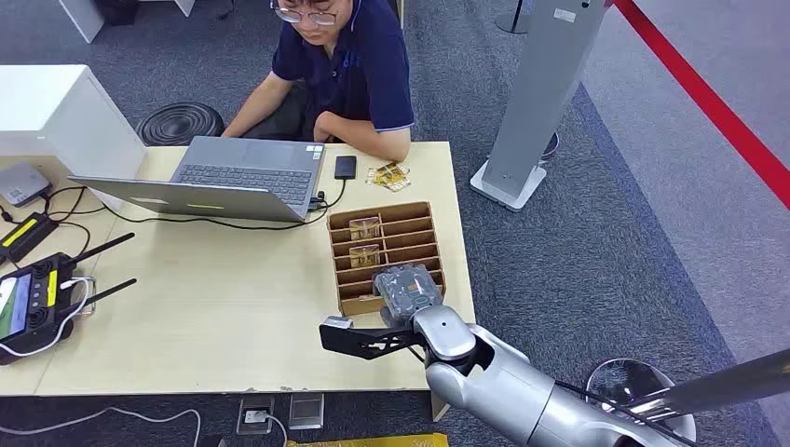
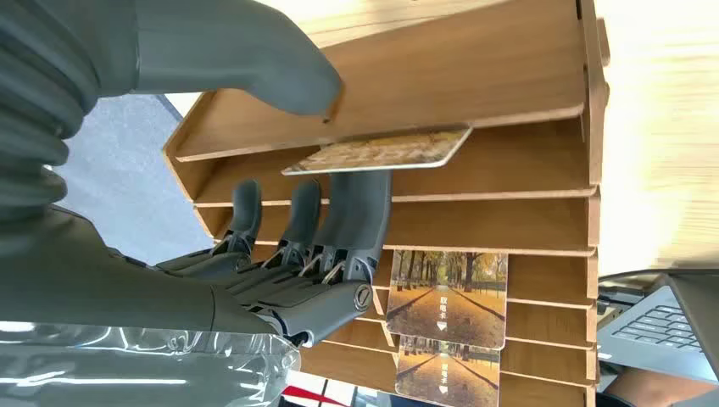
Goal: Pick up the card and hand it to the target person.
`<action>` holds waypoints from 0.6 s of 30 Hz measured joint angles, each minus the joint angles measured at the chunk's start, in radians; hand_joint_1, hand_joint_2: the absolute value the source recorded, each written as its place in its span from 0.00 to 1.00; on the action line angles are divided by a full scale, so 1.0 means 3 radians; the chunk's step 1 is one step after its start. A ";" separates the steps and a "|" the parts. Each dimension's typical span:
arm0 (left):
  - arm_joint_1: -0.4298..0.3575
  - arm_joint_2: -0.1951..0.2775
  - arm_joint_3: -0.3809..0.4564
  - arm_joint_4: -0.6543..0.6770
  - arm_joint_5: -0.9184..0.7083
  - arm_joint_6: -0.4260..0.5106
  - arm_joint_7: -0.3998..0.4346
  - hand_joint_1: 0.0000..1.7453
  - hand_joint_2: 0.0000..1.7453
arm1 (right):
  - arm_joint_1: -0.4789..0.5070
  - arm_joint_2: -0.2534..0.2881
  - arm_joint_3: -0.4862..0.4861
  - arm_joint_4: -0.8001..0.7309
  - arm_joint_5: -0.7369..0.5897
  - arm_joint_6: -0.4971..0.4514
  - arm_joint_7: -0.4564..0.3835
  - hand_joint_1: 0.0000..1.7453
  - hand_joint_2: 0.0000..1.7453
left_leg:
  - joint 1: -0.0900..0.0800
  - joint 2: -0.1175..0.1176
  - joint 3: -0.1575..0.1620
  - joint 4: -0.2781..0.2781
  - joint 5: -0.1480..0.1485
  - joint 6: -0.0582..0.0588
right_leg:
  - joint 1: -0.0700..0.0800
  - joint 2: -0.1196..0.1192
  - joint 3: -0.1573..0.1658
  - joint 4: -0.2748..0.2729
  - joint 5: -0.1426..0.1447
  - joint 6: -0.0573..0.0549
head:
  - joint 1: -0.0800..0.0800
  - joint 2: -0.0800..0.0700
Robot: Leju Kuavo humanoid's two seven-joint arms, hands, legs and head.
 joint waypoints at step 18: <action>0.0000 0.0001 0.0000 0.0000 -0.0004 0.0002 -0.0020 0.00 0.00 | -0.0004 0.0008 0.0010 -0.0001 0.0018 -0.0023 0.0034 1.00 1.00 | 0.0000 0.0000 0.0000 0.0000 0.0000 0.0000 | 0.0000 0.0000 0.0000 0.0000 0.0000 0.0000 | 0.0000 0.0000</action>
